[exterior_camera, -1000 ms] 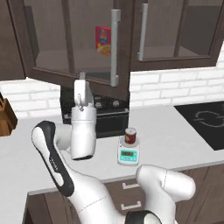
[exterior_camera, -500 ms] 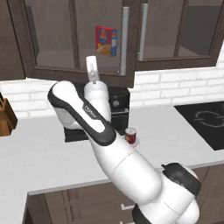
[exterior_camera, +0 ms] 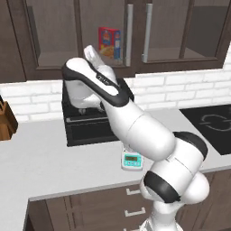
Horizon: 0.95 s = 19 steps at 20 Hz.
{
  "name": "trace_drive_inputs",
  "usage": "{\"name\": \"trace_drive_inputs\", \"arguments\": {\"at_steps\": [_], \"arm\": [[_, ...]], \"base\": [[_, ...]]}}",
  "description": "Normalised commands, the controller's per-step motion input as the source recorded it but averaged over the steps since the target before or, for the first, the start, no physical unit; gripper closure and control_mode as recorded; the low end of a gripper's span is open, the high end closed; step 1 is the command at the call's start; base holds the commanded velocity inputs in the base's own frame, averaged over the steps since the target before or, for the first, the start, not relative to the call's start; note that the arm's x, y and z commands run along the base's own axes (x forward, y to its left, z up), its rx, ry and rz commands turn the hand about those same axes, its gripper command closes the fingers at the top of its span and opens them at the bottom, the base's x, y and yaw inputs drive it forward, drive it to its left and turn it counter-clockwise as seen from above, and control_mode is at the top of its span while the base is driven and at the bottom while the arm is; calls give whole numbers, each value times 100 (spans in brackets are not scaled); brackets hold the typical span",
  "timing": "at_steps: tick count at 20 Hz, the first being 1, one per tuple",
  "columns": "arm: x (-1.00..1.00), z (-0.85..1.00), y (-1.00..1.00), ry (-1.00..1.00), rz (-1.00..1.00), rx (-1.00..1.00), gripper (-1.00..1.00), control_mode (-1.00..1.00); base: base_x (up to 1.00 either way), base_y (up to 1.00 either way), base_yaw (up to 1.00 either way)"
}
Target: Pick the canned food and place it on the digital scale for weighing, and close the cabinet.
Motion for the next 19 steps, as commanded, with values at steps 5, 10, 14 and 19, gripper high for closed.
{"name": "trace_drive_inputs", "arguments": {"at_steps": [5,10,14,19], "arm": [[100,-23,12,0,-49,-26,-100,-100],[98,-4,0,0,-38,-14,-100,-100],[16,-2,-1,-16,-22,-7,-100,-100],[0,0,-4,-15,-16,-1,-100,-100]], "base": [[0,0,0],[0,0,0],[0,0,0],[0,0,0]]}}
